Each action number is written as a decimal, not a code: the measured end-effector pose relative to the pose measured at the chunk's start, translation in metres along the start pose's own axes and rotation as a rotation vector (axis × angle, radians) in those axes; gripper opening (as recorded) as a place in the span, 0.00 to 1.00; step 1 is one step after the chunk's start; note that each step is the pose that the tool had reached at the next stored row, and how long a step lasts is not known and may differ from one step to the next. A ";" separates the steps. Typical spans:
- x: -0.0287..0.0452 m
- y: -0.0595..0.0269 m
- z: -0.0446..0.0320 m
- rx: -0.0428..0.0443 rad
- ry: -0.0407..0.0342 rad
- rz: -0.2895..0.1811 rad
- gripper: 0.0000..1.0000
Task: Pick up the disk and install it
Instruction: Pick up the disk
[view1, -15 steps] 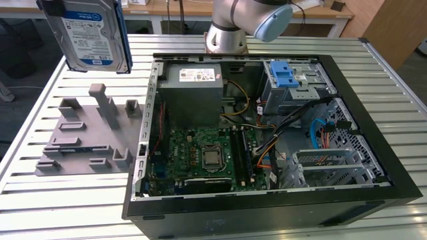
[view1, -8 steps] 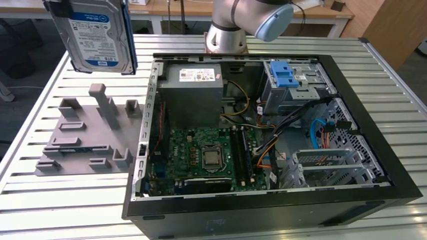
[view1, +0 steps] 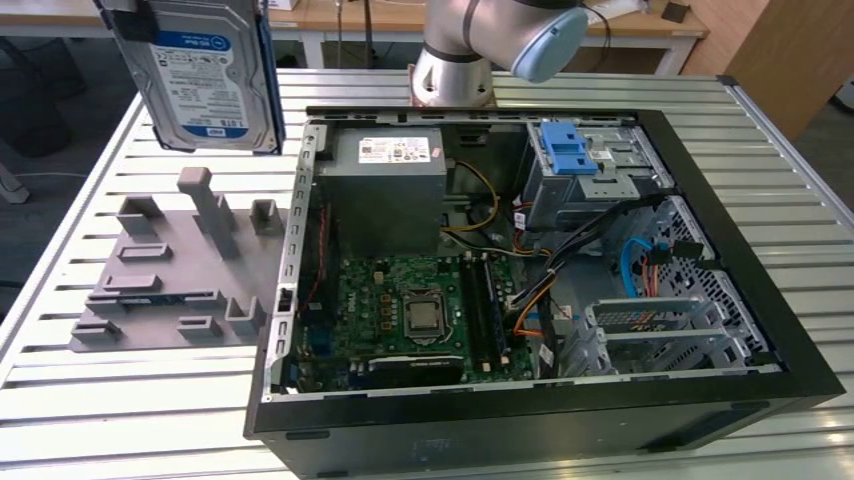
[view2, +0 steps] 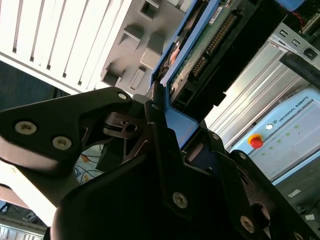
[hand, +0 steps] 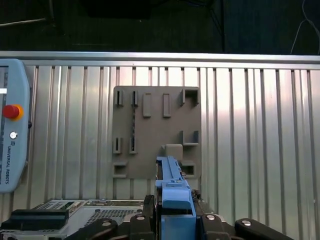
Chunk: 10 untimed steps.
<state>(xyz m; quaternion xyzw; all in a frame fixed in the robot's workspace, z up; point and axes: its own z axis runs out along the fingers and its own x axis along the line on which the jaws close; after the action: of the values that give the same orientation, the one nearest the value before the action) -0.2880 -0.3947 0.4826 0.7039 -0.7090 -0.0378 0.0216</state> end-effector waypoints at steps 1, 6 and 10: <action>0.0001 -0.0001 0.0010 0.0125 0.0034 0.000 0.36; 0.0009 0.0019 0.0025 0.0456 0.0088 -0.002 0.36; 0.0067 0.0034 0.0038 0.0538 0.0089 -0.005 0.36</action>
<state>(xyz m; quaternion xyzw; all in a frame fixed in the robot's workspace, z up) -0.2918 -0.4013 0.4790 0.7061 -0.7079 -0.0157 0.0057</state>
